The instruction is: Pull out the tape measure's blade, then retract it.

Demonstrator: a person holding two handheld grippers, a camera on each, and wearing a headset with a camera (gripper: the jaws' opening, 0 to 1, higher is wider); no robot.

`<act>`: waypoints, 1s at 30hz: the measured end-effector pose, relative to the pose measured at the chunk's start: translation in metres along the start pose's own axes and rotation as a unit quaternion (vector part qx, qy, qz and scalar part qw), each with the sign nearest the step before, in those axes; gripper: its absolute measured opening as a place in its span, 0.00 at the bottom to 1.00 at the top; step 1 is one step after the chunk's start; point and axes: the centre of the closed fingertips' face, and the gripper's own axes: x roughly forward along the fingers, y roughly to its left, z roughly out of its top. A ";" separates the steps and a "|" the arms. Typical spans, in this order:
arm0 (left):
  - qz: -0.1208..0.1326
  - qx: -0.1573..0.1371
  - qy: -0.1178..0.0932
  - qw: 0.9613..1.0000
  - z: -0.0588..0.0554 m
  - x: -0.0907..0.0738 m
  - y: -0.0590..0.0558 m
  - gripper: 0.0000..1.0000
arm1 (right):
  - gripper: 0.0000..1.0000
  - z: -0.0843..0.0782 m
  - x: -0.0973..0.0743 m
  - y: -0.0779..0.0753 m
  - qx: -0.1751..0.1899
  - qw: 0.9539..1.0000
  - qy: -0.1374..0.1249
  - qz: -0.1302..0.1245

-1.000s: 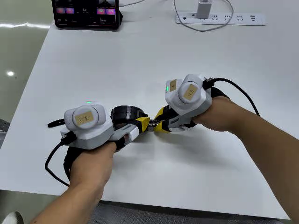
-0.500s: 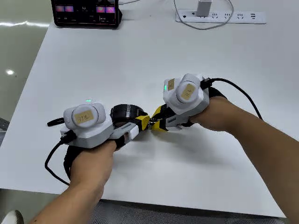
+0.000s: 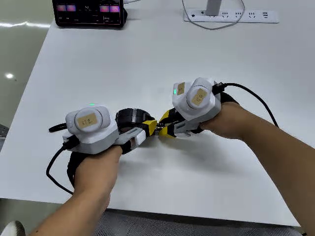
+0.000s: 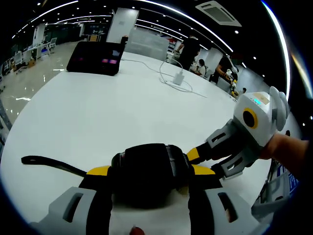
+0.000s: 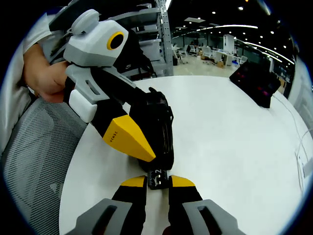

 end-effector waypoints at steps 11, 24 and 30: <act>0.000 0.000 0.001 1.000 0.000 0.000 0.000 0.59 | 0.19 0.001 -0.006 -0.003 0.000 1.000 -0.001 -0.010; -0.001 0.005 -0.006 1.000 0.004 -0.001 -0.001 0.59 | 0.21 -0.001 -0.010 -0.001 0.009 1.000 -0.004 -0.014; -0.008 0.016 -0.008 1.000 0.005 -0.001 -0.001 0.60 | 0.24 -0.005 -0.015 0.001 0.024 1.000 -0.008 -0.017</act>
